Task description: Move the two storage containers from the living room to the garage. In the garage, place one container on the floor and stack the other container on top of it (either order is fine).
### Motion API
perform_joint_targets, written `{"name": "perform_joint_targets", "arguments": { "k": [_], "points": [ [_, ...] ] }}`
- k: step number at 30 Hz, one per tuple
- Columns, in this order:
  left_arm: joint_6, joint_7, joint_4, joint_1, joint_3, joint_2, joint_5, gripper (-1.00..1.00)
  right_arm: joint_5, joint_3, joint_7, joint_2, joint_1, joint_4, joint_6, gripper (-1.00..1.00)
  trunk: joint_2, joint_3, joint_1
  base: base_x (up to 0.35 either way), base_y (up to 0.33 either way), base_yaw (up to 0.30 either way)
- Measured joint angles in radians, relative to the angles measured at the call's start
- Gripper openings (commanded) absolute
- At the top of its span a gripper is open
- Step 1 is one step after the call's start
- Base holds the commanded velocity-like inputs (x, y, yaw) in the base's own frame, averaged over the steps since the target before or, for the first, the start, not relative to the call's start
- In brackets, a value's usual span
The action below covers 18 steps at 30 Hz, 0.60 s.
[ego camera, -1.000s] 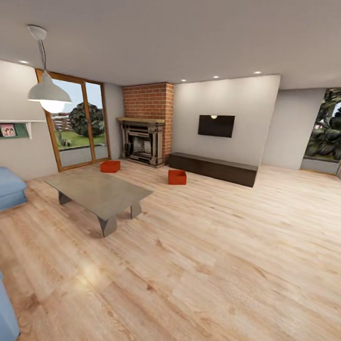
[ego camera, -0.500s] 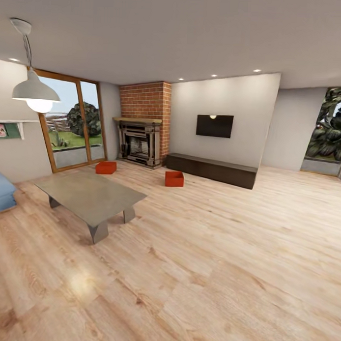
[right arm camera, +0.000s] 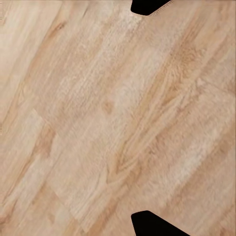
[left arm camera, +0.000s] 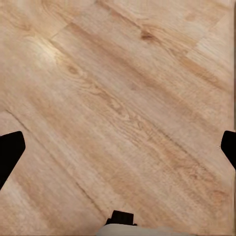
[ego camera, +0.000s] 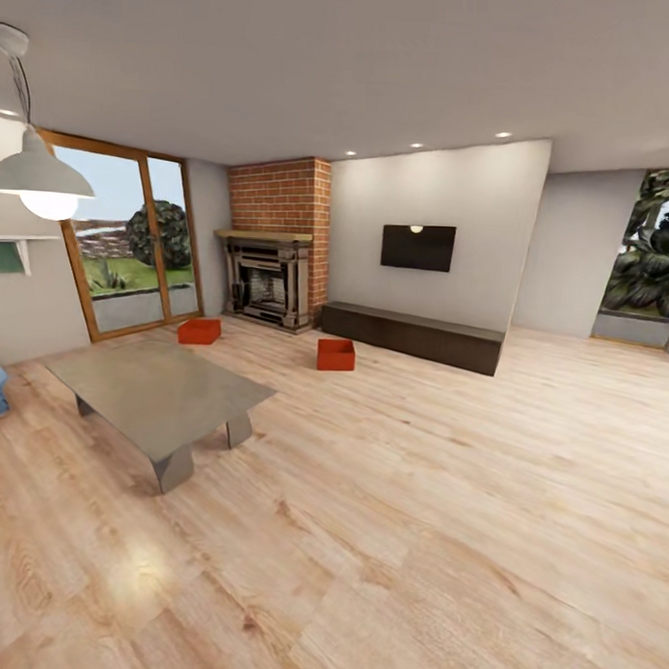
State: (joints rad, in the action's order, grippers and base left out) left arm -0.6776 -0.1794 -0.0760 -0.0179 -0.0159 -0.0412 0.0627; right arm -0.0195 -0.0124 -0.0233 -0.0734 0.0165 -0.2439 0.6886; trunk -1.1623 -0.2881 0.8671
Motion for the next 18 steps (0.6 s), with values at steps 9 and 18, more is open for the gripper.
{"name": "perform_joint_targets", "arguments": {
  "k": [9,18],
  "points": [
    [0.0,0.0,0.0,0.0,0.0,0.0,0.0,1.0,0.0,-0.001,0.001,0.0,0.0,0.0,0.0,1.0,0.0,0.0,0.0,0.306,-0.144,0.0],
    [0.0,0.0,0.0,0.0,0.0,0.0,0.0,1.0,0.0,-0.002,0.001,0.0,0.0,0.0,0.0,1.0,0.0,0.0,0.0,0.315,-0.029,0.0]
  ]
}}
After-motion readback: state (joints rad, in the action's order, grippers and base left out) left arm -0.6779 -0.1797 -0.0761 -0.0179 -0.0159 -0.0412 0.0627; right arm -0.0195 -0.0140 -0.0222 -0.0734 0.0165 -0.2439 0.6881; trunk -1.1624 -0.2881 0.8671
